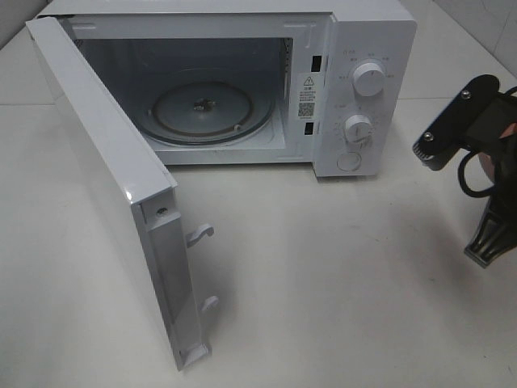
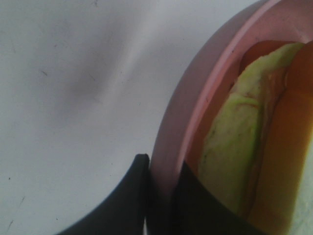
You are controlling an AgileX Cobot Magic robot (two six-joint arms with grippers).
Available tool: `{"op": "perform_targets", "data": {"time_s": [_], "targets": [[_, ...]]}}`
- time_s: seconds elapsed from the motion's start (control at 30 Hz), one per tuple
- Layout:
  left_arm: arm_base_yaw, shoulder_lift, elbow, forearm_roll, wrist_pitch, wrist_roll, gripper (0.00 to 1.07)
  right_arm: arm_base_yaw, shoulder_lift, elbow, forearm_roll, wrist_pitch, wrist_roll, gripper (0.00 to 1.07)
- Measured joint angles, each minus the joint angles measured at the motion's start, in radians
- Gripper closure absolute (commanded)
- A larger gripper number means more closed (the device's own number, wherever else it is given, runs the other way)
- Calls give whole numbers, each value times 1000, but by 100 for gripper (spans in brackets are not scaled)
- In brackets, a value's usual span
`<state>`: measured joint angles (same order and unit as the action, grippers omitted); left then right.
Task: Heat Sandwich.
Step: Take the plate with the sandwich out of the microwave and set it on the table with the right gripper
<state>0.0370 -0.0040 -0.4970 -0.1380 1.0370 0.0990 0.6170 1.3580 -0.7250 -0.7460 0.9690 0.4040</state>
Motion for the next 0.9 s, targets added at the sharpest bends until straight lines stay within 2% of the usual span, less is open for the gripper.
{"op": "perform_targets", "data": {"time_s": [0.3,0.5,0.9], "targets": [[0,0,0,0,0,0,3,-10,138,-94,-24,-2,91,107],[0,0,0,0,0,0,3,-88,205,-133,-47,-8,128,107],[0,0,0,0,0,0,3,-241,213,-133,-97,-94,179,107]]}}
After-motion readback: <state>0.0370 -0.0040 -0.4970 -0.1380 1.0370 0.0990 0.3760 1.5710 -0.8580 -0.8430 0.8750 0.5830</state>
